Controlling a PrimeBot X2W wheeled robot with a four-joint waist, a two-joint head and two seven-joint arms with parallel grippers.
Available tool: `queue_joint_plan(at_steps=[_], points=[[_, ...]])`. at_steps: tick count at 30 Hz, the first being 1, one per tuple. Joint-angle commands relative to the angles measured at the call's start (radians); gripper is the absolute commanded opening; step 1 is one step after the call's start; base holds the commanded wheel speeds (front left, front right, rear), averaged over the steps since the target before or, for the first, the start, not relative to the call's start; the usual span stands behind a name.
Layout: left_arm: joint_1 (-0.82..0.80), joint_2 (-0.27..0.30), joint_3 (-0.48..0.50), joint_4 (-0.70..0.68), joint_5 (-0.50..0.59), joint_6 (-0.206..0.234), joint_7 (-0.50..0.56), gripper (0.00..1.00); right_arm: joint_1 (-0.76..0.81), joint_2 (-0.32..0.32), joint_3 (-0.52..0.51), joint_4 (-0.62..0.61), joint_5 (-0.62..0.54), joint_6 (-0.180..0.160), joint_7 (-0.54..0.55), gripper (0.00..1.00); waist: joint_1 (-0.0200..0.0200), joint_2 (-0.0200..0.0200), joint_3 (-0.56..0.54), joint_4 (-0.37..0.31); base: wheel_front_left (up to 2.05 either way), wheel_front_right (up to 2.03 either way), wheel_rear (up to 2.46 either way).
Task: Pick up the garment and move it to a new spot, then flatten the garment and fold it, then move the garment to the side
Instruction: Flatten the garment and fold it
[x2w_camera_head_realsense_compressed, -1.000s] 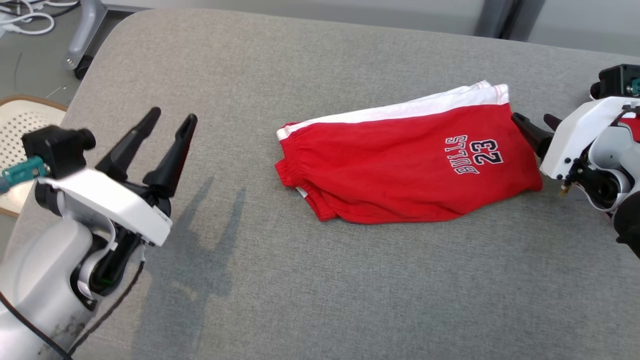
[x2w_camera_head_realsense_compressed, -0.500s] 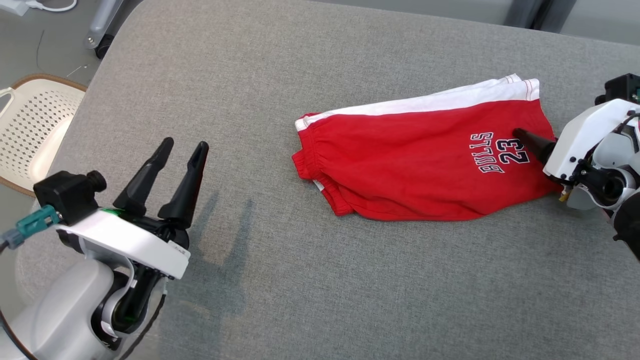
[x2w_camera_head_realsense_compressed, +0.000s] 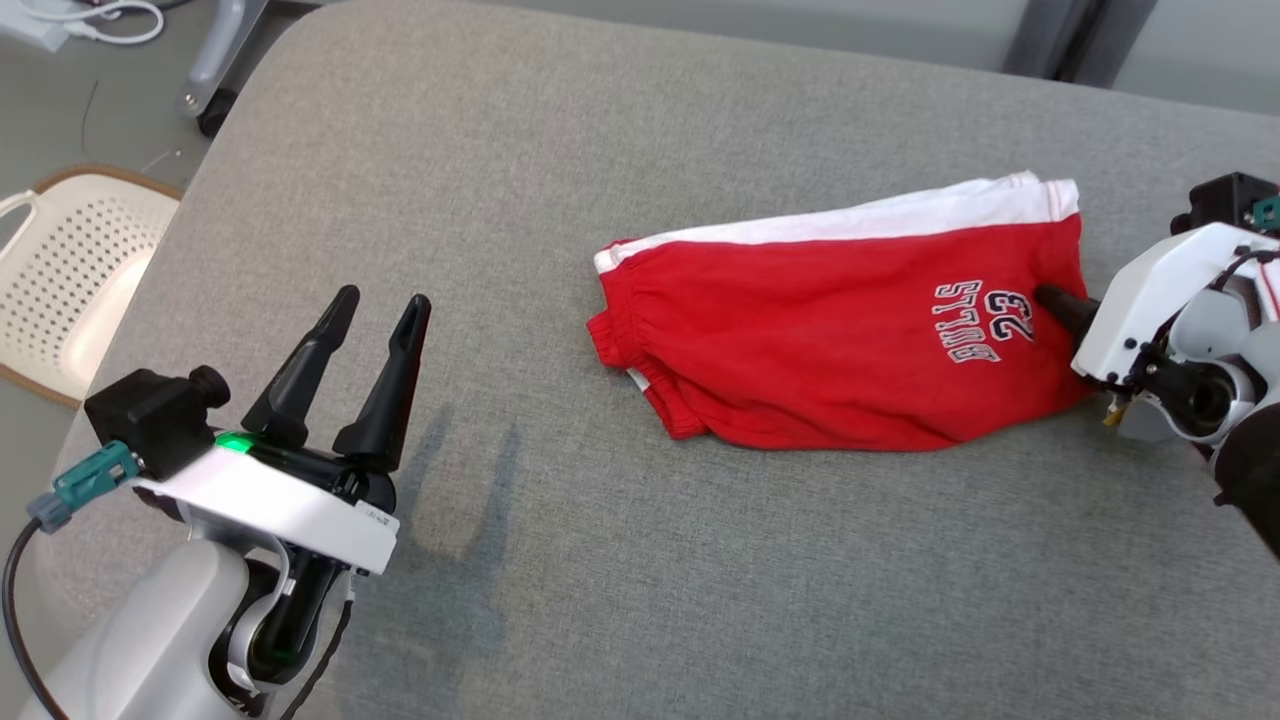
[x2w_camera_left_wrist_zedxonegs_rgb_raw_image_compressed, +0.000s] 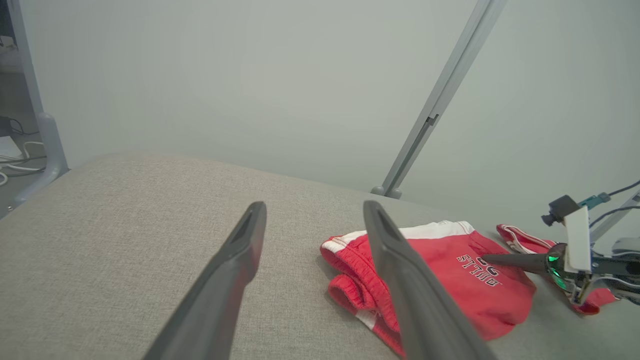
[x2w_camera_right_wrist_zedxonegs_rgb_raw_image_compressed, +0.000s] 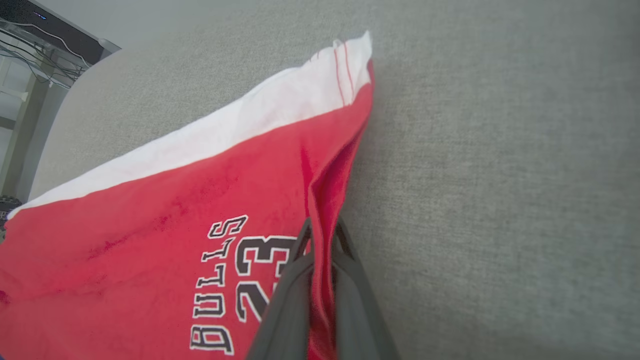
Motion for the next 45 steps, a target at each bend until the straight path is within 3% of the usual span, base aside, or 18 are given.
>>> queue_joint_plan(at_steps=[1,9,25,36,45], points=[[0.02,-0.006,0.017,-0.002,0.024,-0.005,-0.004,1.0,0.02,-0.006,-0.007,-0.017,0.007,0.001,-0.014,0.0,0.0,-0.0001,-0.022,-0.014,0.0,0.0,0.0],[0.091,-0.034,0.054,0.023,0.088,0.002,-0.004,1.0,0.106,-0.018,-0.052,-0.107,0.046,0.001,-0.078,0.0,0.0,-0.0001,-0.105,-0.065,0.0,0.0,0.0],[0.187,-0.085,0.087,0.031,0.116,-0.008,-0.004,1.0,0.232,-0.071,-0.053,-0.224,-0.01,0.001,-0.236,0.0,0.0,-0.0001,-0.18,-0.166,0.0,0.0,0.0],[0.192,-0.118,0.08,0.059,0.121,-0.026,-0.003,1.0,0.193,-0.112,-0.044,-0.309,-0.073,0.001,-0.305,0.0,0.0,-0.0001,-0.187,-0.147,0.0,0.0,0.0],[0.208,-0.17,0.089,0.094,0.098,-0.052,-0.003,1.0,0.154,-0.067,0.014,-0.393,-0.127,0.001,-0.28,0.0,0.0,-0.0001,-0.217,-0.069,0.0,0.0,0.0]])
